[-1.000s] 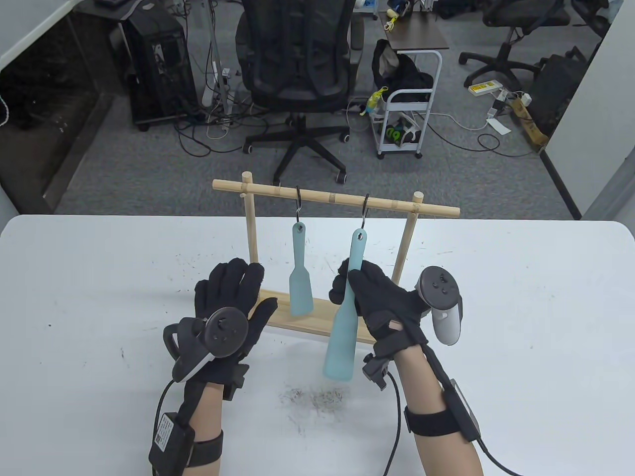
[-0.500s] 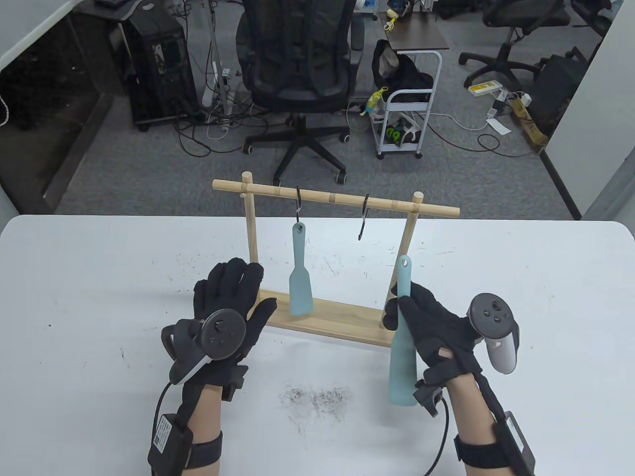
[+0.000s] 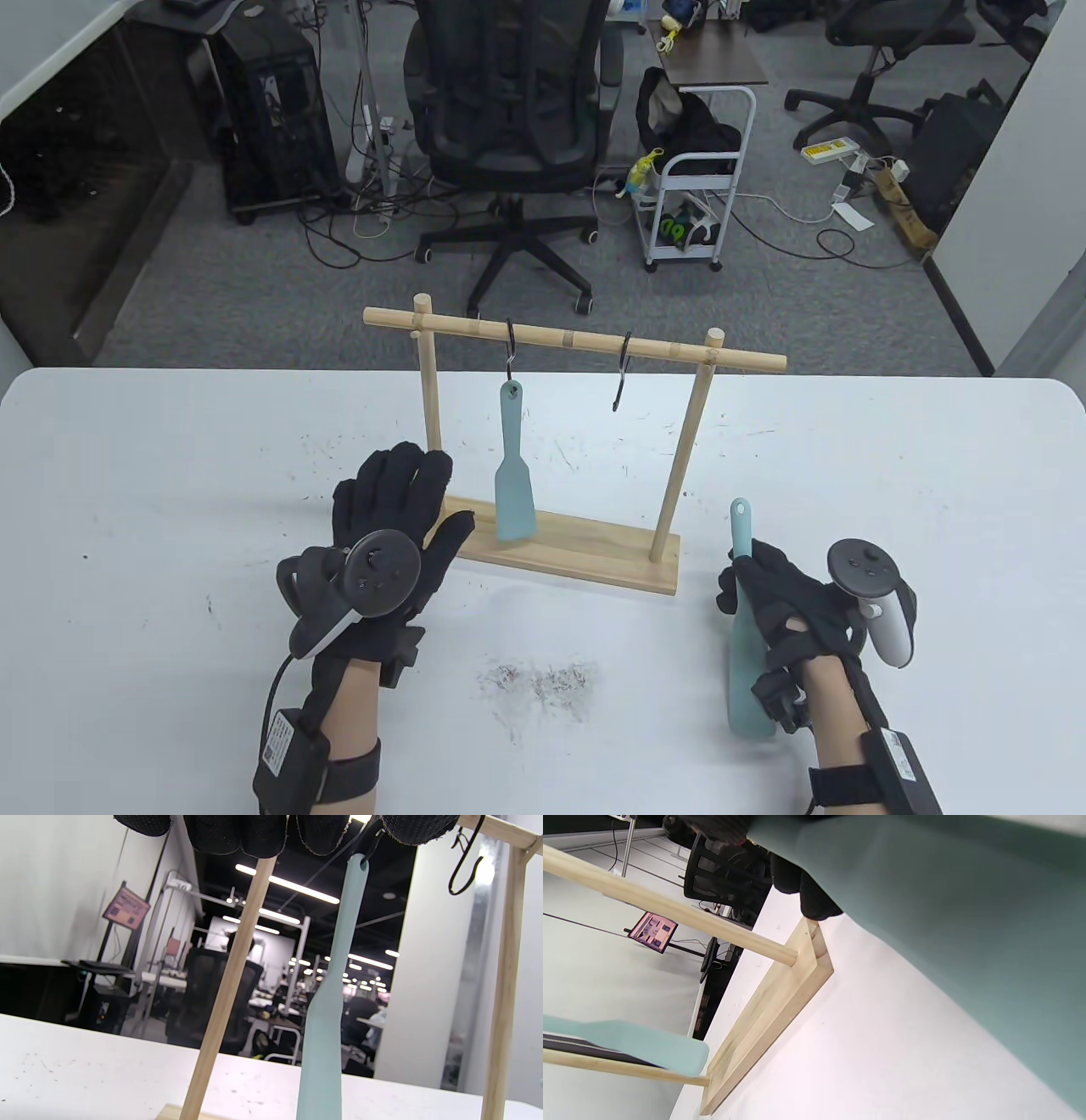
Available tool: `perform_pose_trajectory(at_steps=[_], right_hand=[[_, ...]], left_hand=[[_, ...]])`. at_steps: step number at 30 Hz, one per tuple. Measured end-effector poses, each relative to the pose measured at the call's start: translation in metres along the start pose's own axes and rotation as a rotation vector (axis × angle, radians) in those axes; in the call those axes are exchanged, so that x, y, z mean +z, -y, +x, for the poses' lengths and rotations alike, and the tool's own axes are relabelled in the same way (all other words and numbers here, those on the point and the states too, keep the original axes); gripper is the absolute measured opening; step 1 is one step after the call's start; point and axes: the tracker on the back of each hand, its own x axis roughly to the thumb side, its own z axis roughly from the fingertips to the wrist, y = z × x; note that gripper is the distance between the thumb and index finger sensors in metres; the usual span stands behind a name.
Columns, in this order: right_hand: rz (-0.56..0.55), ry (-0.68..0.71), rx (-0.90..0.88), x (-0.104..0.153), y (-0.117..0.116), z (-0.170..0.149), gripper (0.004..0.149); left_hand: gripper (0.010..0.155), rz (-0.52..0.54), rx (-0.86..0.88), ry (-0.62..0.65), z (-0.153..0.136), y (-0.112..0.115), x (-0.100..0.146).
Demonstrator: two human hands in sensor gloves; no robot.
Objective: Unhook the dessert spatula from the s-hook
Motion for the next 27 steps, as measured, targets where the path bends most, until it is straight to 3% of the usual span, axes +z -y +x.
perform_pose_trajectory(at_steps=[4,12,27], right_hand=[[-0.024,-0.033,0.038,-0.003,0.000,-0.003,0.065],[-0.123,-0.132,0.397,-0.006,-0.013,0.007,0.080],[-0.222,-0.242,0.768,-0.011,-0.029,0.014,0.080]], left_hand=[[0.073,0.005,0.005,0.000,0.000,-0.001,0.000],[0.072,0.001,-0.002,0.005,0.002,0.000,0.000],[0.072,0.004,0.006,0.005,0.002,0.000,0.000]])
